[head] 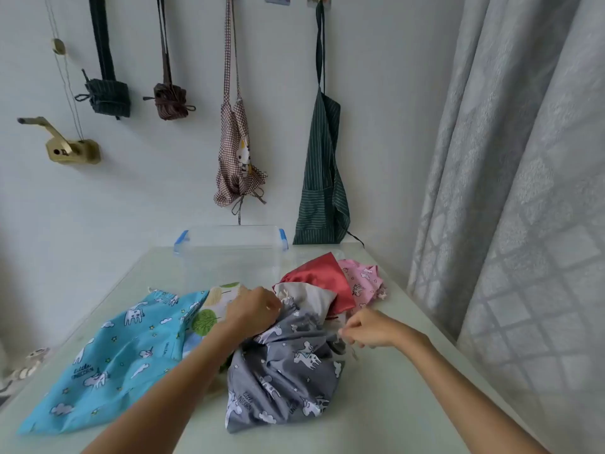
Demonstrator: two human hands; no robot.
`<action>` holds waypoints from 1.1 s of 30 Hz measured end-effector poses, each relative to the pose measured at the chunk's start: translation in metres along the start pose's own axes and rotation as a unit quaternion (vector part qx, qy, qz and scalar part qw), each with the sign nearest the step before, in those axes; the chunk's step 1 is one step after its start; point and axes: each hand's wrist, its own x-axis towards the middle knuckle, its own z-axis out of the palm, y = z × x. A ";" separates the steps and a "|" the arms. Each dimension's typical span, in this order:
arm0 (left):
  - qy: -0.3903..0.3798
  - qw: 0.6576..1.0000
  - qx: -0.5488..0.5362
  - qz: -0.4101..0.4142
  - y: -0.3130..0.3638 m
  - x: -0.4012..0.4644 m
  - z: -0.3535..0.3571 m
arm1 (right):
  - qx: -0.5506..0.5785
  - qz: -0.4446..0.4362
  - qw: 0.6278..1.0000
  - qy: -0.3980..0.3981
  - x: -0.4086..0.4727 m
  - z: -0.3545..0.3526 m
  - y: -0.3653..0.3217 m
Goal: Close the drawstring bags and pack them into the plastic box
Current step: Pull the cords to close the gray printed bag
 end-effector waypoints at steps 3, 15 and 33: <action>0.006 1.000 -0.010 -0.027 -0.008 0.013 0.012 | 0.017 0.027 0.999 -0.028 0.012 0.005 -0.002; -0.001 0.988 0.132 -0.084 -0.013 0.071 0.055 | 0.007 -0.019 0.997 -0.071 0.047 0.032 -0.008; 0.308 0.920 -0.229 0.079 -0.002 0.002 -0.007 | -0.113 -0.258 0.813 0.510 -0.024 -0.004 -0.005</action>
